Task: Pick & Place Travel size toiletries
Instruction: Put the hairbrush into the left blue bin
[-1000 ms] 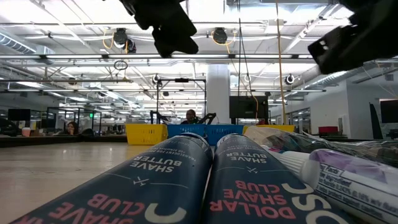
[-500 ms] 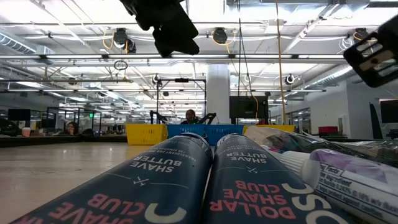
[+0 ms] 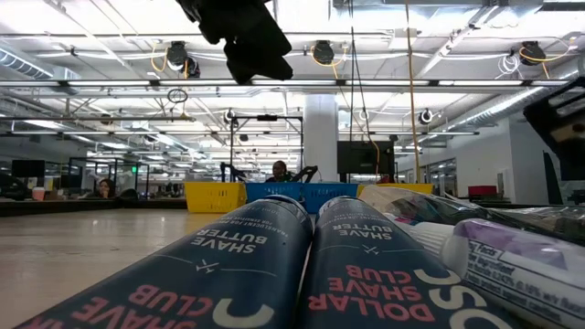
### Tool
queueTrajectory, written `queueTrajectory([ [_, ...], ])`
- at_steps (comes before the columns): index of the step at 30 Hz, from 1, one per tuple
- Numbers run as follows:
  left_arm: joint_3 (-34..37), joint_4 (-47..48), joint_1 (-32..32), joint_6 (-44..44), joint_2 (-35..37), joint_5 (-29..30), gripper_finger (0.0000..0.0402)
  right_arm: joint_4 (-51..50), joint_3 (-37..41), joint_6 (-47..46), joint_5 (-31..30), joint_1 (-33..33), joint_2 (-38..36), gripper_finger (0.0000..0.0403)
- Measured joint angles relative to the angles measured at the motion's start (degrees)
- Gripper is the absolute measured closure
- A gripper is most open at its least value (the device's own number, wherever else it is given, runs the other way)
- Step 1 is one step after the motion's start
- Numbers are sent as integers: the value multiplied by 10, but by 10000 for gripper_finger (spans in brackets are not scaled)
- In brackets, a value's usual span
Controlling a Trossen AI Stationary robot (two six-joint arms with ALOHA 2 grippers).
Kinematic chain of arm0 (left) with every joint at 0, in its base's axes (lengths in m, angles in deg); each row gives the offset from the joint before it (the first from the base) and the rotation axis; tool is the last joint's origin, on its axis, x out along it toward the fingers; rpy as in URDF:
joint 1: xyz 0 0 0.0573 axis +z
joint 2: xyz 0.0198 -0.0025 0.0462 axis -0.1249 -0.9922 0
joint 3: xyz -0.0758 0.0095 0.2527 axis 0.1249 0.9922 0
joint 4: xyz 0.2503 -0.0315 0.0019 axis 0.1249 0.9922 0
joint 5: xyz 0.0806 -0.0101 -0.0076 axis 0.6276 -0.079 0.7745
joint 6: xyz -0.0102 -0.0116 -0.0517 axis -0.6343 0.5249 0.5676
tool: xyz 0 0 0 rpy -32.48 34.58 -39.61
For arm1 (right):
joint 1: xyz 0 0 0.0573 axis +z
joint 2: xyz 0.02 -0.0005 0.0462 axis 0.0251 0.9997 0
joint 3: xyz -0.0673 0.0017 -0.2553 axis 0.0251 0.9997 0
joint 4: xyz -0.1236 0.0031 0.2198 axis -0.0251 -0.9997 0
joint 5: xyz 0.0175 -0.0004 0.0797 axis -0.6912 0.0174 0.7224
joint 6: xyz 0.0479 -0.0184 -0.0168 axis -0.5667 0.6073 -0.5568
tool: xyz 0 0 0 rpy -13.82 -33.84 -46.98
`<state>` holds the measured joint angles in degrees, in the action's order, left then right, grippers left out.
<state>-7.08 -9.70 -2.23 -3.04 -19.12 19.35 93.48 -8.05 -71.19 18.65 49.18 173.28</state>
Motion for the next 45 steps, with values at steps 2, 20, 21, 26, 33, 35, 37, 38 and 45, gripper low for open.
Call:
queueTrajectory([
  [2, 0, 0, 0, 0, 0, 0, 215, -19, -8, 0, -16, 0, 15, 277],
  [20, 0, 0, 0, -3, 0, 11, 215, -137, -15, -41, -64, -12, 22, 277],
  [21, 0, 0, 0, -4, 0, 15, 215, -139, -15, -41, -64, -13, 22, 277],
  [26, 0, 0, 0, -4, 0, 25, 215, -178, -16, -84, -36, -24, 21, 295],
  [33, 0, 0, 0, -4, 0, 25, 215, -215, -15, -84, 10, -35, 22, 393],
  [35, 0, 0, 0, -4, 0, 25, 215, -208, -15, -79, 10, -35, 22, 396],
  [37, 0, 0, 0, -4, 0, 25, 215, -198, -15, -70, 11, -36, 22, 400],
  [38, 0, 0, 0, -4, 0, 25, 215, -193, -15, -66, 10, -36, 22, 401],
  [45, 0, 0, 0, -4, 0, 25, 215, -202, -13, -36, -20, -33, -16, 403],
])
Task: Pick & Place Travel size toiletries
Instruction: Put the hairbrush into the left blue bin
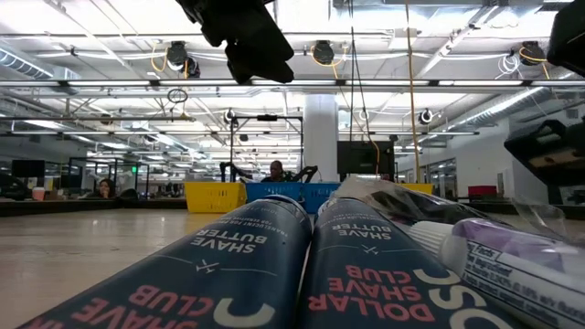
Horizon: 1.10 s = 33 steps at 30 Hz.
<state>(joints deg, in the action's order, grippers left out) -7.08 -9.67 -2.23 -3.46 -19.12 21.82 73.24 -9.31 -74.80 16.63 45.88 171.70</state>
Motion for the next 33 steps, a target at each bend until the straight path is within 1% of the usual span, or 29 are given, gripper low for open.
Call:
queueTrajectory([
  [7, 0, 0, 0, 0, 0, 0, 215, -40, 2, 27, -45, 0, -63, 402],
  [16, 0, -1, 0, 0, 0, 0, 215, -38, 0, 101, -125, -1, -119, 402],
  [24, 0, -4, 0, 1, 0, 0, 215, -36, 0, 152, -228, -7, -162, 402],
  [28, 0, -23, 0, 4, 0, 0, 215, -35, 0, 179, -283, -13, -184, 402],
  [33, 0, -63, 0, 1, 0, 0, 215, -25, 0, 203, -374, -22, -205, 402],
])
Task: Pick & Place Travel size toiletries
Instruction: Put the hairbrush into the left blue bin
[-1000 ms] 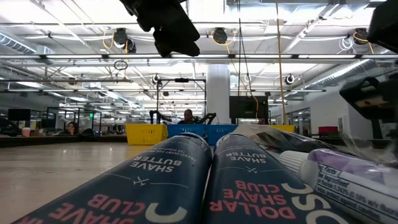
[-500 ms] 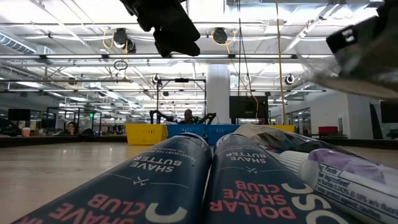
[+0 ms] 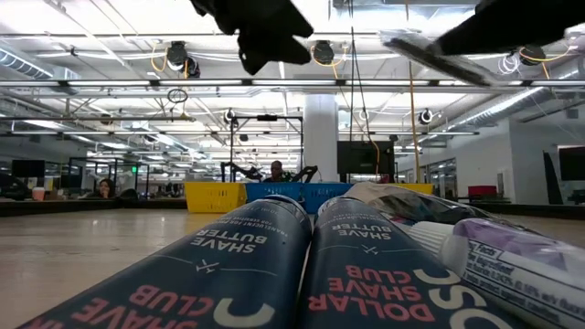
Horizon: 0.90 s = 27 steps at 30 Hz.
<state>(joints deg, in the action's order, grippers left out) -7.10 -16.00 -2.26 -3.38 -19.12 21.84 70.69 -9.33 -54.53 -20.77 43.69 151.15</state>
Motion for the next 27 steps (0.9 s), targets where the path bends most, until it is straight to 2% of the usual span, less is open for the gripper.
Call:
queueTrajectory([
  [5, 0, -26, 0, -5, 0, 0, 215, 7, 0, 19, -81, -17, -15, 402],
  [8, 0, -52, 0, 5, 0, 5, 215, 40, 0, 62, -120, -31, -16, 402],
  [13, 0, -103, 0, 41, 0, 72, 215, 126, 0, 163, -157, -62, -16, 402],
  [17, 0, -132, 0, 47, 0, 130, 215, 188, -1, 244, -208, -83, -16, 402],
  [23, 0, -171, 1, 50, 0, 172, 215, 248, -1, 309, -210, -113, -11, 403],
  [27, 0, -175, 11, 99, 0, 206, 215, 263, -1, 329, -209, -122, -7, 403],
])
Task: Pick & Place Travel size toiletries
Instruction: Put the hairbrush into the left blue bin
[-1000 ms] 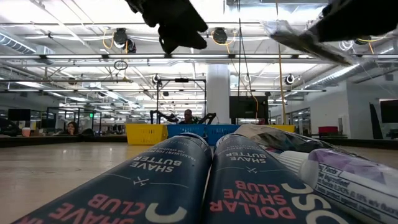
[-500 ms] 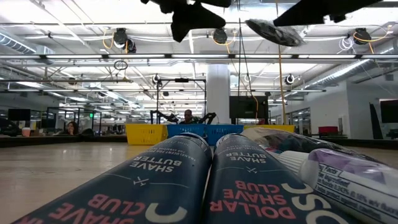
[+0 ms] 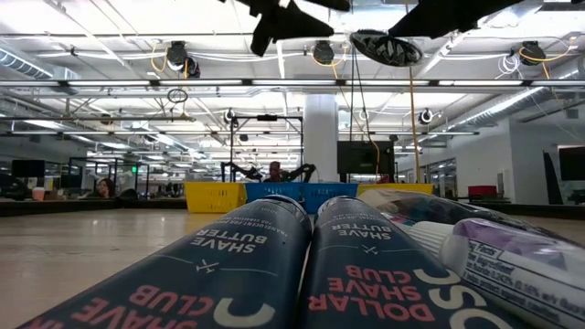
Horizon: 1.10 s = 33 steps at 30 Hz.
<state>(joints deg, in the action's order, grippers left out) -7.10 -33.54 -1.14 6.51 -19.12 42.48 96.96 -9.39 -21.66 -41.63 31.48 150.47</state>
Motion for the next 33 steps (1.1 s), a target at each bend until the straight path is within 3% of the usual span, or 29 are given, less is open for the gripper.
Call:
queueTrajectory([
  [26, 0, -67, 51, 29, -18, -47, 215, 41, 0, 51, 17, -9, 0, 403],
  [33, 0, -142, 69, 50, -64, -129, 215, 37, 0, 48, 17, -12, 0, 403],
])
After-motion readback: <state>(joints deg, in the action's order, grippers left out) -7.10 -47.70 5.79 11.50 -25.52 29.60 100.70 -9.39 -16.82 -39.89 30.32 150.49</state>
